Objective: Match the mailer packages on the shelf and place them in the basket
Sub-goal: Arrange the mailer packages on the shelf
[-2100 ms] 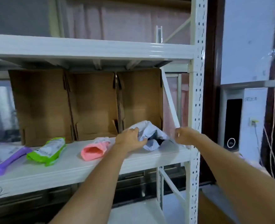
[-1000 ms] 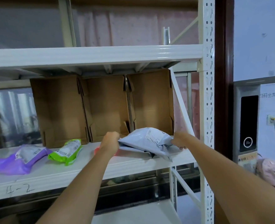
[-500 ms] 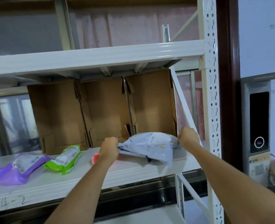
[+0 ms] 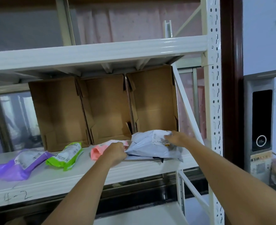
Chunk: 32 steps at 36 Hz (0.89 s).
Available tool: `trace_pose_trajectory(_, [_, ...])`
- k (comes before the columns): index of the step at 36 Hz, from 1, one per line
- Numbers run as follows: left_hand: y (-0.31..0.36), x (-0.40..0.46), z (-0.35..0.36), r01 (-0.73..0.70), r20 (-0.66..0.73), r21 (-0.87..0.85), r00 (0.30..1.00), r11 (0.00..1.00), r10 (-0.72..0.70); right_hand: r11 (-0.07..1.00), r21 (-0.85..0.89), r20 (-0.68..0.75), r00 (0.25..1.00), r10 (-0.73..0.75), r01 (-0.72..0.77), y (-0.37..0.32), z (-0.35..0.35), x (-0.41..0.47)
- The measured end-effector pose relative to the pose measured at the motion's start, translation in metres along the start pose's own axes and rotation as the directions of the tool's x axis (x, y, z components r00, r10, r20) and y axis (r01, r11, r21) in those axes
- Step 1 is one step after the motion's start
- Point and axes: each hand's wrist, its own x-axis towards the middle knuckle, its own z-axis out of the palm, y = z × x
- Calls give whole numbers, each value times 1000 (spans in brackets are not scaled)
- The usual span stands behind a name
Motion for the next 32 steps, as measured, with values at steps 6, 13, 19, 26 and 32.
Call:
trace_pose_trajectory(6, [-14,4,2,10,-4,61,1000,998,-10,998,59,7,1000,-12,12,-9,16,-5])
trace_pose_trajectory(13, [-14,5,-11,-50,6,166,999,985,50,999,20,-189,982,-25,30,12,11,1])
trace_pose_trajectory(19, [35,-7,-24,-260,45,242,965,935,257,996,-21,-174,981,87,-92,18,0,12])
trace_pose_trajectory(26, [139,-32,8,-671,43,95,740,735,671,996,-20,-94,992,86,-88,12,0,16])
trace_pose_trajectory(32, [150,-23,40,-662,31,274,731,698,682,979,202,-130,991,27,0,28,4,30])
